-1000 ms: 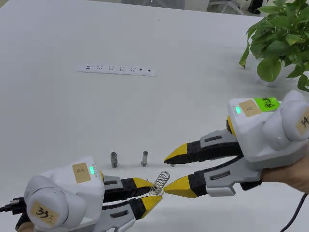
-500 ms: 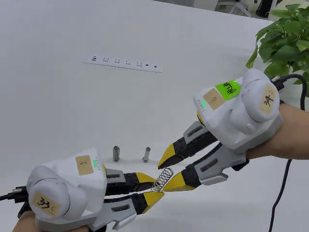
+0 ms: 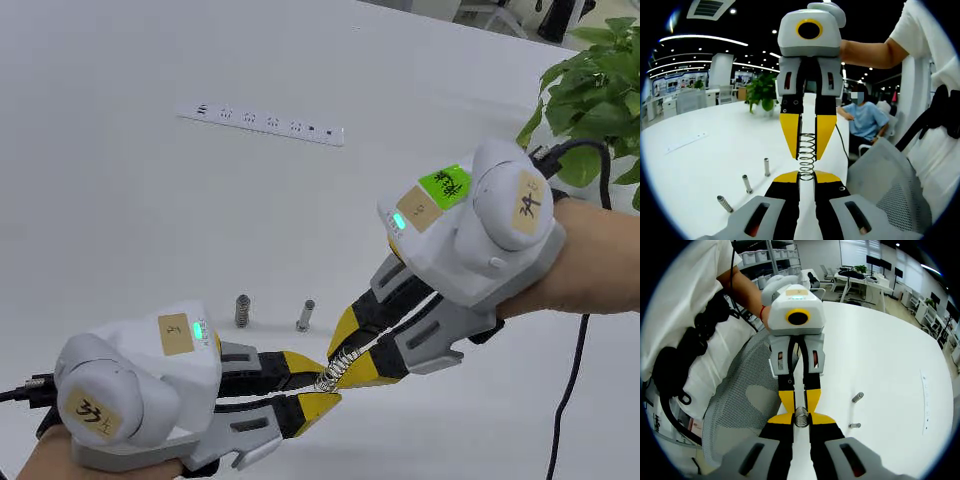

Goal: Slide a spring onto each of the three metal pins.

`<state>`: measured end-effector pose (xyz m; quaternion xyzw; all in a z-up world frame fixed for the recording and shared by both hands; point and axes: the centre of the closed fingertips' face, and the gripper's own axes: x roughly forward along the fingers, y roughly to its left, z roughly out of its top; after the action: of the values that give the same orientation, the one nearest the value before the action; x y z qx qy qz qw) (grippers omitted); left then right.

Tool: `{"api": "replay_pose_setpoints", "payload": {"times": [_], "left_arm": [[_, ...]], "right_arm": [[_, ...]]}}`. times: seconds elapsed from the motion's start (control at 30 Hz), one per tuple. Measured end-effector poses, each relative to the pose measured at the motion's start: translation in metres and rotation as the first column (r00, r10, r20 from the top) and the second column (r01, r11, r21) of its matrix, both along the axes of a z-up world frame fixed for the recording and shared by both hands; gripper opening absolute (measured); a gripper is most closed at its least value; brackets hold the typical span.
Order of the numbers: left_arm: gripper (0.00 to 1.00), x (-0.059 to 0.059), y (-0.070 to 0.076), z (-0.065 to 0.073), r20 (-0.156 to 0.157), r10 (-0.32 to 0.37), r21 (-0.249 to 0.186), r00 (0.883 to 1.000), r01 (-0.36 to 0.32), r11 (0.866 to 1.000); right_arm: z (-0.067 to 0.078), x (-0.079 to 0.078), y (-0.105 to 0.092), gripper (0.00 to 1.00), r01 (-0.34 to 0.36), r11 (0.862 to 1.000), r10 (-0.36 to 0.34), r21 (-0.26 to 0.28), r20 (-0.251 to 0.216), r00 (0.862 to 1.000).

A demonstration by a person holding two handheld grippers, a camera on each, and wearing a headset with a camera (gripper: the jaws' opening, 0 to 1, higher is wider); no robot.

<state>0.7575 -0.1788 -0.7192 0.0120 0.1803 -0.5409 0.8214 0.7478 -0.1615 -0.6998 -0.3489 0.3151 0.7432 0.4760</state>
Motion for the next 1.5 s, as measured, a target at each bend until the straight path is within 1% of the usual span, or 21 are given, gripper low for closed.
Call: {"api": "replay_pose_setpoints", "payload": {"times": [0.2,0.4,0.6,0.7,0.8,0.87,0.93,1.03,1.13,1.2,1.3,1.37,1.4,1.47,1.5], "left_arm": [[0.1,-0.001,0.001,-0.002,0.011,-0.006,0.004,1.0,0.006,1.0],[0.11,-0.002,0.002,-0.002,0.007,-0.008,0.002,1.0,0.008,1.0],[0.11,-0.003,0.007,-0.007,0.015,-0.005,0.029,1.0,0.004,1.0],[0.14,-0.003,0.012,-0.008,0.014,0.007,0.033,1.0,-0.008,0.999],[0.18,-0.002,0.021,-0.012,0.009,0.027,0.047,1.0,-0.028,0.998],[0.19,-0.001,0.027,-0.012,0.008,0.04,0.053,0.999,-0.04,0.998],[0.21,0.0,0.035,-0.013,0.01,0.055,0.064,0.998,-0.056,0.996],[0.27,0.003,0.048,-0.016,0.018,0.083,0.088,0.996,-0.084,0.993],[0.32,0.007,0.063,-0.022,0.023,0.113,0.118,0.993,-0.115,0.986],[0.34,0.008,0.071,-0.025,0.021,0.128,0.13,0.992,-0.129,0.983],[0.38,0.012,0.085,-0.029,0.024,0.161,0.151,0.987,-0.163,0.975],[0.42,0.014,0.092,-0.031,0.032,0.175,0.163,0.984,-0.178,0.97],[0.44,0.015,0.097,-0.033,0.031,0.182,0.168,0.983,-0.184,0.968],[0.45,0.018,0.104,-0.034,0.029,0.201,0.174,0.979,-0.203,0.964],[0.47,0.019,0.106,-0.035,0.029,0.206,0.176,0.978,-0.208,0.962]], "right_arm": [[-0.002,-0.001,0.001,0.12,-0.004,1.0,0.004,-0.012,-0.004,1.0],[-0.002,-0.002,0.003,0.12,0.007,1.0,-0.007,-0.015,-0.007,1.0],[0.0,0.001,0.004,0.12,0.025,1.0,-0.025,-0.005,-0.004,1.0],[0.004,0.005,0.004,0.12,0.041,0.999,-0.041,0.002,0.002,0.999],[0.007,0.011,0.002,0.12,0.059,0.998,-0.06,0.005,0.014,0.998],[0.006,0.017,0.002,0.12,0.068,0.998,-0.068,0.005,0.024,0.997],[0.007,0.022,0.001,0.12,0.083,0.997,-0.083,0.007,0.027,0.996],[0.009,0.03,0.001,0.12,0.102,0.995,-0.102,0.007,0.047,0.994],[0.01,0.042,0.0,0.12,0.131,0.991,-0.131,0.004,0.075,0.989],[0.009,0.049,0.0,0.12,0.149,0.989,-0.148,0.0,0.09,0.985],[0.004,0.065,-0.001,0.12,0.181,0.983,-0.178,-0.017,0.126,0.976],[0.001,0.073,-0.001,0.12,0.199,0.98,-0.194,-0.025,0.139,0.971],[-0.002,0.08,-0.002,0.12,0.206,0.978,-0.199,-0.033,0.155,0.968],[-0.007,0.087,-0.002,0.12,0.215,0.975,-0.203,-0.049,0.177,0.963],[-0.009,0.089,-0.001,0.12,0.216,0.975,-0.204,-0.052,0.18,0.962]]}}
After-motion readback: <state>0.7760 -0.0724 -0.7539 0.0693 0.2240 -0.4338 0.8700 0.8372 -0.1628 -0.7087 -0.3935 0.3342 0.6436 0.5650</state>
